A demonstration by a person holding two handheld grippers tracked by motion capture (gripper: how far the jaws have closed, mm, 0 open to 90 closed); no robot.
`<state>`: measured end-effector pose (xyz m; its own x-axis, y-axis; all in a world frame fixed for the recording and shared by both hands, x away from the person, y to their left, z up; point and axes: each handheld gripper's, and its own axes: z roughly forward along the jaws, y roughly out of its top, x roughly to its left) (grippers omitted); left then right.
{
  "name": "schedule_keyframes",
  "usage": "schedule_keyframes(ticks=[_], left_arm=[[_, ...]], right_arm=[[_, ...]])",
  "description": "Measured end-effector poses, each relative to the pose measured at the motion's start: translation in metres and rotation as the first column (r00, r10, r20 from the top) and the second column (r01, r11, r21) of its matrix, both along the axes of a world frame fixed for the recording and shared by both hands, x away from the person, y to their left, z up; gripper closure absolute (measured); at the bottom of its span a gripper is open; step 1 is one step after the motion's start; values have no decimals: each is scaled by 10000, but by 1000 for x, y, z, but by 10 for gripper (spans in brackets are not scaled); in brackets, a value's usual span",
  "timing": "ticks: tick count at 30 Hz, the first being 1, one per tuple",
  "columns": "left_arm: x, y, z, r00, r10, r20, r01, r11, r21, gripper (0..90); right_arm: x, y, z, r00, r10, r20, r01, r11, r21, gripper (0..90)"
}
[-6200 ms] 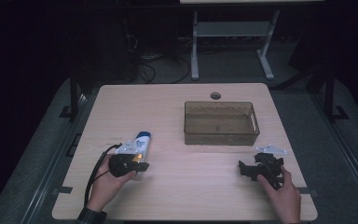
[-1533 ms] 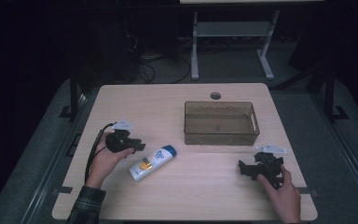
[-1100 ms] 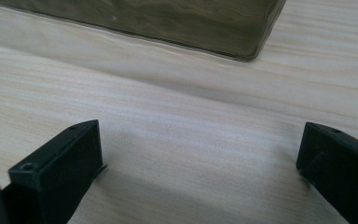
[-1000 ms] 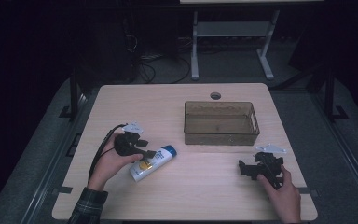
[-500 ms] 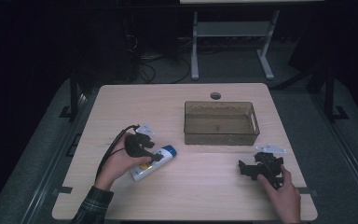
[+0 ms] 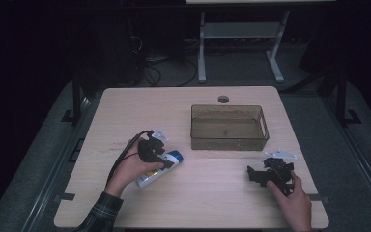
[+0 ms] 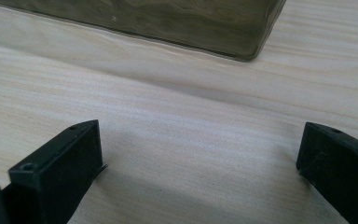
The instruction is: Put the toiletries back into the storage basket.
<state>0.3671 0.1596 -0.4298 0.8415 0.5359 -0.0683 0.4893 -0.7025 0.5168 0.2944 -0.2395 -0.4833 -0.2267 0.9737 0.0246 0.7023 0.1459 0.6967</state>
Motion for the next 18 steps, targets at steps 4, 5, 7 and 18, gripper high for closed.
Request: schedule_keyframes(ticks=[4, 5, 7, 18], left_arm=[[2, -5, -2, 10000, -27, -24, 27, 10000, 65, 318], [3, -7, -3, 10000, -54, -37, 55, 9999, 143, 318], [3, -9, -5, 10000, 9, -30, -8, 9997, 241, 317], [3, -14, -13, 9999, 57, -119, -51, 9987, 513, 318]], right_arm=[[0, 0, 0, 10000, 2, 1, -2, 10000, 0, 0], [0, 0, 0, 10000, 1, 3, -1, 10000, -1, 0], [0, 0, 0, 10000, 3, 5, -3, 10000, -6, 0], [0, 0, 0, 10000, 2, 3, -2, 10000, -3, 0]])
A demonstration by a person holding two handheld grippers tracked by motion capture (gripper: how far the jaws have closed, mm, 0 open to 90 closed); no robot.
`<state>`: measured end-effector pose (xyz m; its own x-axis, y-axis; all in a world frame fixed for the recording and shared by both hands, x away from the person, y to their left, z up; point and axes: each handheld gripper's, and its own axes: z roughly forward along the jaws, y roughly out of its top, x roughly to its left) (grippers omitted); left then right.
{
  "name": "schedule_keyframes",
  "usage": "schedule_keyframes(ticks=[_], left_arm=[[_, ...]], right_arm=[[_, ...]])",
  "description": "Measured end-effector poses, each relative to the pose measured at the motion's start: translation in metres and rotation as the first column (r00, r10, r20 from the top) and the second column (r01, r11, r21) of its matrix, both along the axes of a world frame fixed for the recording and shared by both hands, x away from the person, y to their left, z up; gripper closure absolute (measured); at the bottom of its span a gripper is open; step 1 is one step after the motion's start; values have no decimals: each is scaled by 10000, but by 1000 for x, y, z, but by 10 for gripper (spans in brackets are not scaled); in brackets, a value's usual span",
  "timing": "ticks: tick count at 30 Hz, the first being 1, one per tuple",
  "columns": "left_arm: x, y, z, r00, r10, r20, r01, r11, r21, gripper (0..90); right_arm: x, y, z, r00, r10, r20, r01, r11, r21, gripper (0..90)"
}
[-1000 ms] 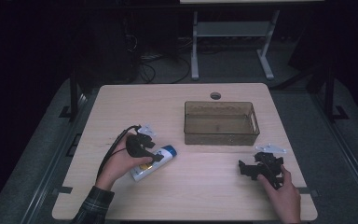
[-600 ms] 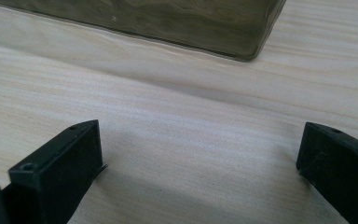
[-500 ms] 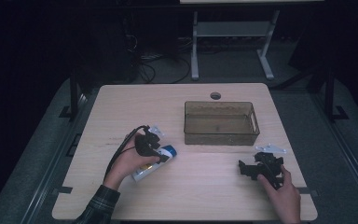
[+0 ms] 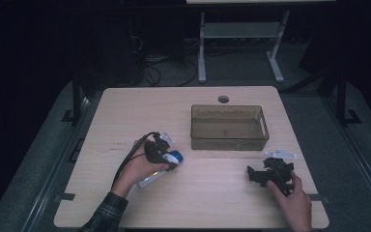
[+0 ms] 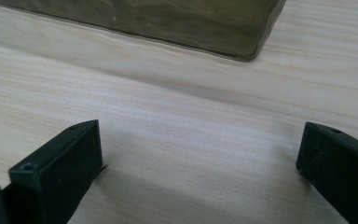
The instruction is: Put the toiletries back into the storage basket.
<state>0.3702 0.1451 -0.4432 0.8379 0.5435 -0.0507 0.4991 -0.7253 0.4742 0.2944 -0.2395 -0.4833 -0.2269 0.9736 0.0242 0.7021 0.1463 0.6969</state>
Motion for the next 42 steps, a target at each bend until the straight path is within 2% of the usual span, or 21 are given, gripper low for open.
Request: schedule_keyframes(ticks=[13, 20, 26, 34, 37, 39, 40, 42], left_arm=[[-2, -4, -4, 9999, -41, 168, 34, 9993, 381, 324], [-2, -5, -3, 9999, -1, 143, -5, 9992, 406, 338], [-2, -2, -1, 9999, 48, 101, -50, 9997, 250, 340], [-3, 10, 9, 9999, 107, 52, -103, 9979, -639, 343], [-5, 16, 12, 9998, 133, 112, -119, 9939, -1098, 344], [-6, 22, 17, 9996, 174, 207, -140, 9878, -1549, 344], [-6, 22, 17, 9996, 174, 207, -140, 9878, -1549, 344], [-7, 26, 21, 9994, 145, 330, -83, 9835, -1809, 344]], right_arm=[[0, 0, 0, 10000, 3, 4, -3, 10000, -3, 0], [0, 0, 0, 10000, 4, 3, -4, 10000, -1, 0], [0, 0, 0, 10000, 3, 3, -3, 10000, 0, 0], [0, 0, 0, 10000, 3, 2, -3, 10000, -1, 0], [0, 0, 0, 10000, 3, 2, -3, 10000, -1, 0], [0, 0, 0, 10000, 4, 4, -4, 10000, -2, 0], [0, 0, 0, 10000, 4, 4, -4, 10000, -2, 0], [0, 0, 0, 10000, 3, 4, -3, 10000, -3, 0]])
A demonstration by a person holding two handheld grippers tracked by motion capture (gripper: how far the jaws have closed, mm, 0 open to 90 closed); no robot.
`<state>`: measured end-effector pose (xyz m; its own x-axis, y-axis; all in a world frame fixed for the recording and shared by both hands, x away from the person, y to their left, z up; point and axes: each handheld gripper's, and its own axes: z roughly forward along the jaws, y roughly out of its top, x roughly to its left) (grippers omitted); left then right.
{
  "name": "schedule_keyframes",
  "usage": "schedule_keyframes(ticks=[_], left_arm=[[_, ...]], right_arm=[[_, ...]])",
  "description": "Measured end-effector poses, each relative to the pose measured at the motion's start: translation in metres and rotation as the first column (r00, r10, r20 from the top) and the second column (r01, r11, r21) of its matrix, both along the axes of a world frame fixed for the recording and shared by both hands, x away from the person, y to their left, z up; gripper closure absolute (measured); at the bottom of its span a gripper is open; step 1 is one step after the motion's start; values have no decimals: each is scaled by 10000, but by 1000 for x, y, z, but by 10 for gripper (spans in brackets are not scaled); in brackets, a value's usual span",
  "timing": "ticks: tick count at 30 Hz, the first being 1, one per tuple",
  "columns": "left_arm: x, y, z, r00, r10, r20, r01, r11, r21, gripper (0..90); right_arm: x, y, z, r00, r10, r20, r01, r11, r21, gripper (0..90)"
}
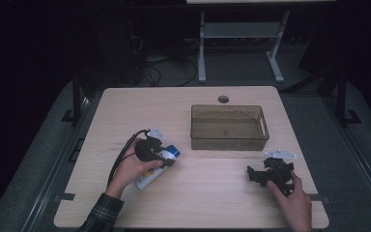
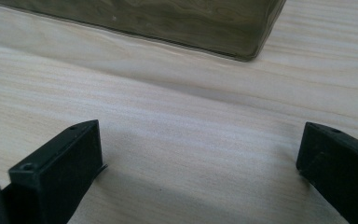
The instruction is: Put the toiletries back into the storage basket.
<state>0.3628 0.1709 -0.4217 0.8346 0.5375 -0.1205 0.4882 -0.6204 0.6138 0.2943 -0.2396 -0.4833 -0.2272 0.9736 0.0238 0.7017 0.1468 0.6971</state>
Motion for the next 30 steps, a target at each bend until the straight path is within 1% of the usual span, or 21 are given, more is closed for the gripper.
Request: schedule_keyframes(ticks=[1, 2, 7, 8, 9, 10, 12, 17, 18, 19, 20, 21, 22, 23, 24, 25, 26, 27, 28, 29, 30], left_arm=[[-1, 4, 3, 9998, -96, 199, 102, 9995, -290, 345], [-1, 4, 3, 9998, -96, 199, 102, 9995, -290, 345], [-5, 14, 11, 9975, -222, 675, 288, 9948, -981, 345], [-5, 14, 11, 9975, -222, 675, 288, 9948, -981, 345], [-6, 17, 13, 9969, -214, 756, 302, 9926, -1175, 346], [-6, 17, 13, 9969, -214, 756, 302, 9926, -1175, 346], [-7, 20, 14, 9962, -222, 839, 335, 9901, -1365, 346], [-9, 30, 16, 9954, -187, 945, 367, 9806, -1924, 346], [-9, 32, 17, 9953, -152, 960, 351, 9772, -2092, 346], [-11, 35, 19, 9947, -64, 1022, 315, 9689, -2455, 346], [-11, 35, 19, 9947, -64, 1022, 315, 9689, -2455, 346], [-11, 39, 22, 9936, -71, 1125, 377, 9614, -2725, 346], [-11, 39, 22, 9936, -71, 1125, 377, 9614, -2725, 347], [-12, 42, 24, 9922, -55, 1243, 432, 9520, -3031, 347], [-13, 44, 25, 9914, -66, 1307, 478, 9479, -3150, 347], [-13, 44, 25, 9914, -66, 1307, 478, 9479, -3150, 347], [-13, 45, 26, 9905, -65, 1372, 515, 9436, -3271, 347], [-14, 48, 28, 9886, -73, 1501, 602, 9346, -3507, 347], [-14, 48, 28, 9886, -73, 1501, 602, 9346, -3507, 347], [-14, 51, 29, 9863, -69, 1648, 677, 9282, -3660, 347], [-14, 51, 29, 9863, -69, 1648, 677, 9282, -3660, 347]], right_arm=[[0, 0, 0, 10000, 0, 0, 0, 10000, 0, 0], [0, 0, 0, 10000, 0, 0, 0, 10000, 0, 0], [0, 0, 0, 10000, 1, 1, -1, 10000, 2, 0], [0, 0, 0, 10000, 1, 1, -1, 10000, 2, 0], [0, 0, 0, 10000, 0, 0, 0, 10000, 3, 0], [0, 0, 0, 10000, 0, 0, 0, 10000, 3, 0], [0, 0, 0, 10000, 0, -1, 0, 10000, 0, 0], [0, 0, 0, 10000, -1, -1, 1, 10000, 1, 0], [0, 0, 0, 10000, 1, 0, -1, 10000, -1, 0], [0, 0, 0, 10000, 1, -1, -1, 10000, 0, 0], [0, 0, 0, 10000, 1, -1, -1, 10000, 0, 0], [0, 0, 0, 10000, -1, -1, 1, 10000, 1, 0], [0, 0, 0, 10000, -1, -1, 1, 10000, 1, 0], [0, 0, 0, 10000, -2, -1, 2, 10000, 1, 0], [0, 0, 0, 10000, 3, 1, -3, 10000, -1, 0], [0, 0, 0, 10000, 3, 1, -3, 10000, -1, 0], [0, 0, 0, 10000, 2, 0, -2, 10000, -1, 0], [0, 0, 0, 10000, 0, -1, 0, 10000, -1, 0], [0, 0, 0, 10000, 0, -1, 0, 10000, -1, 0], [0, 0, 0, 10000, -1, -2, 1, 10000, 1, 0], [0, 0, 0, 10000, -1, -2, 1, 10000, 1, 0]])
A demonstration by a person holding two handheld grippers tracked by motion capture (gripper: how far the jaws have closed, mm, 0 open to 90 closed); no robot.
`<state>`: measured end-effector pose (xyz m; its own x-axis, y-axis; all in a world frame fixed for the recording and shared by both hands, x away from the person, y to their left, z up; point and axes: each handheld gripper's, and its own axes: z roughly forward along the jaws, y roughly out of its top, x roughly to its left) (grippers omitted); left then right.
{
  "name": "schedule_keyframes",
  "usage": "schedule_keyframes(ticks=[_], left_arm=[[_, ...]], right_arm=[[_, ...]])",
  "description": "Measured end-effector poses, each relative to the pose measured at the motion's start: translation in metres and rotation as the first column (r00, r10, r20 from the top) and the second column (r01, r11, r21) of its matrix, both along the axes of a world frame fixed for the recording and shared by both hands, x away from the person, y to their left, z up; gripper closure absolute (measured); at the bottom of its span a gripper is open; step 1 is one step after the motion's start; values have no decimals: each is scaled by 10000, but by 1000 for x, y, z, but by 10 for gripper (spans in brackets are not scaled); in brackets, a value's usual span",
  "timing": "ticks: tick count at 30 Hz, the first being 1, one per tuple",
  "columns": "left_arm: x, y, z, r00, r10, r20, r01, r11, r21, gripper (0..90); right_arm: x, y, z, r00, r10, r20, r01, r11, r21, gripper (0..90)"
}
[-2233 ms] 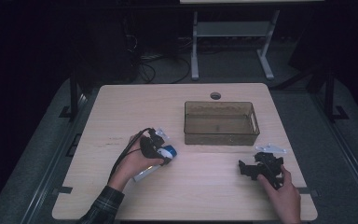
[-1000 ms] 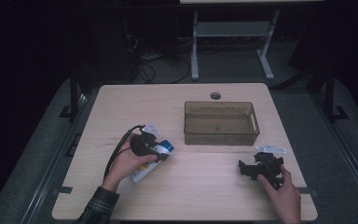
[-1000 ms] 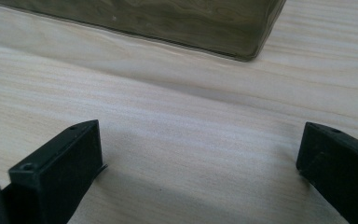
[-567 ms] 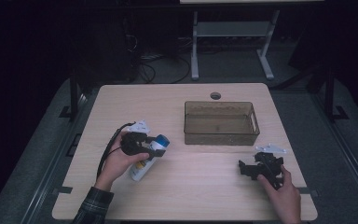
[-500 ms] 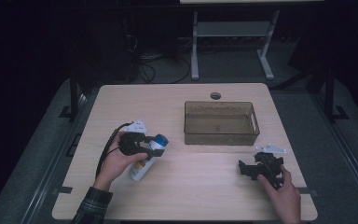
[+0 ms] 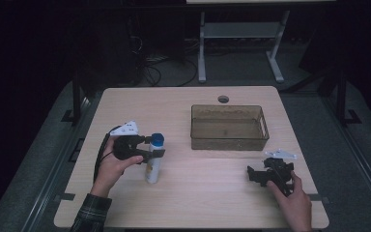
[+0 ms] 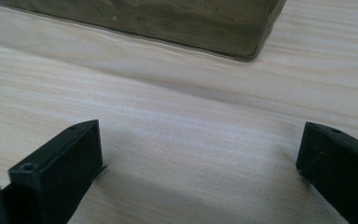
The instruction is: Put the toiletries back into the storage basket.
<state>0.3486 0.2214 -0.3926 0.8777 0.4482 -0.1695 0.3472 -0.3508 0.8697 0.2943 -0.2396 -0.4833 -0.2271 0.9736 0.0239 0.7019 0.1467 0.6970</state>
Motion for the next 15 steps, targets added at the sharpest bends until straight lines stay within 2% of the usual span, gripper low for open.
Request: schedule_keyframes(ticks=[1, 6, 11, 15], left_arm=[[0, 1, 0, 9999, -11, 153, 13, 9999, -116, 347], [-1, 2, 0, 9995, -33, 321, 46, 9991, -418, 347], [-2, 2, 2, 9989, 32, 458, -12, 9991, -423, 348], [-2, 3, 4, 9984, 140, 543, -107, 9981, -606, 348]], right_arm=[[0, 0, 0, 10000, 0, 0, 0, 10000, -2, 0], [0, 0, 0, 10000, 1, 0, -1, 10000, -2, 0], [0, 0, 0, 10000, 0, -1, 0, 10000, 1, 0], [0, 0, 0, 10000, 0, 0, 0, 10000, -1, 0]])
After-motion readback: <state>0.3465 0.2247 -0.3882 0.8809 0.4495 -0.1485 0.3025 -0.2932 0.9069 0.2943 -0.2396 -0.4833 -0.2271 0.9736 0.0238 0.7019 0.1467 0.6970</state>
